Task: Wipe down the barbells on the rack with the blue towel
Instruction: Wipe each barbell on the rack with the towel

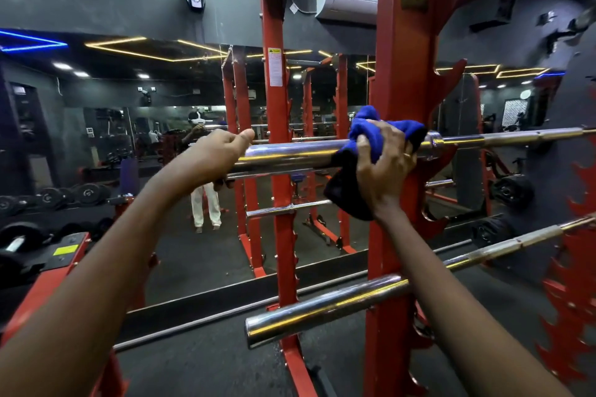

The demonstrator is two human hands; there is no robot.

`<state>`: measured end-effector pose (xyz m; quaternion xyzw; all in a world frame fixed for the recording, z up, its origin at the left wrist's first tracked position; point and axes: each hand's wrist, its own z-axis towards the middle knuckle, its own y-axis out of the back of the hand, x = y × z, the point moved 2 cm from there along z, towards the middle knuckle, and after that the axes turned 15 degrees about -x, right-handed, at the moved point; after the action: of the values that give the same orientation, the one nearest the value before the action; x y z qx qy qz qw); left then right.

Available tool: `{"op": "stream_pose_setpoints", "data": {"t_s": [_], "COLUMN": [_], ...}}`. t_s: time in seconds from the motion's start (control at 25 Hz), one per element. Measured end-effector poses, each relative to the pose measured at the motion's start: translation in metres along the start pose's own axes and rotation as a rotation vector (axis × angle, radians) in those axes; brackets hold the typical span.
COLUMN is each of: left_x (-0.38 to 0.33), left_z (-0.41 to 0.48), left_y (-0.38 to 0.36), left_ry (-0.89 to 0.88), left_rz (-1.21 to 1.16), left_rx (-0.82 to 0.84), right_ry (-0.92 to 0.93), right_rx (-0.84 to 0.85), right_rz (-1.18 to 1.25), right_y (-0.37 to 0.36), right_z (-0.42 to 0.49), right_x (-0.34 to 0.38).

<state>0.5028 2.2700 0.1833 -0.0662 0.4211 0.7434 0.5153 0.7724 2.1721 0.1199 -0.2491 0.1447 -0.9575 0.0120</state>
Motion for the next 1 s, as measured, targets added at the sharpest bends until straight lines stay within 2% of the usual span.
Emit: {"op": "stream_pose_setpoints", "data": {"t_s": [0.04,0.08,0.2,0.28,0.44,0.52,0.6,0.72,0.8,0.88,0.96,1.0], "left_x": [-0.001,0.0,0.01,0.027,0.044,0.039,0.037,0.039,0.04,0.039,0.036,0.035], "left_z": [0.001,-0.001,-0.034,-0.053,-0.049,-0.047,-0.045,-0.041,-0.04,-0.045,-0.05,-0.052], "left_y": [-0.002,-0.005,-0.012,-0.014,-0.018,-0.023,-0.025,-0.018,-0.013,-0.014,-0.018,-0.021], "left_ry": [0.049,0.023,-0.372,-0.571,-0.537,-0.503,-0.402,-0.224,-0.198,-0.259,-0.406,-0.481], "left_rz": [-0.017,-0.016,0.036,0.066,0.009,-0.086,-0.223,-0.577,-0.637,-0.47,-0.064,0.101], "left_rx": [-0.001,-0.036,-0.303,-0.358,-0.329,-0.321,-0.276,-0.136,-0.078,-0.123,-0.294,-0.378], "right_ry": [0.08,0.196,0.546,0.515,0.119,0.041,0.117,0.324,0.48,0.658,0.801,0.81], "right_rx": [0.052,0.106,0.183,0.104,-0.09,-0.087,-0.016,0.091,0.136,0.14,0.112,0.103], "right_rz": [0.02,0.042,0.044,-0.024,-0.001,-0.002,0.04,0.096,0.114,0.122,0.106,0.085], "right_y": [0.0,0.002,0.007,0.007,0.003,-0.003,-0.01,-0.02,-0.025,-0.024,-0.018,-0.014], "right_z": [-0.016,-0.032,-0.04,-0.02,0.006,-0.002,-0.026,-0.086,-0.114,-0.114,-0.097,-0.086], "right_x": [0.015,0.026,0.019,-0.012,-0.041,-0.016,0.024,0.081,0.094,0.083,0.051,0.031]}}
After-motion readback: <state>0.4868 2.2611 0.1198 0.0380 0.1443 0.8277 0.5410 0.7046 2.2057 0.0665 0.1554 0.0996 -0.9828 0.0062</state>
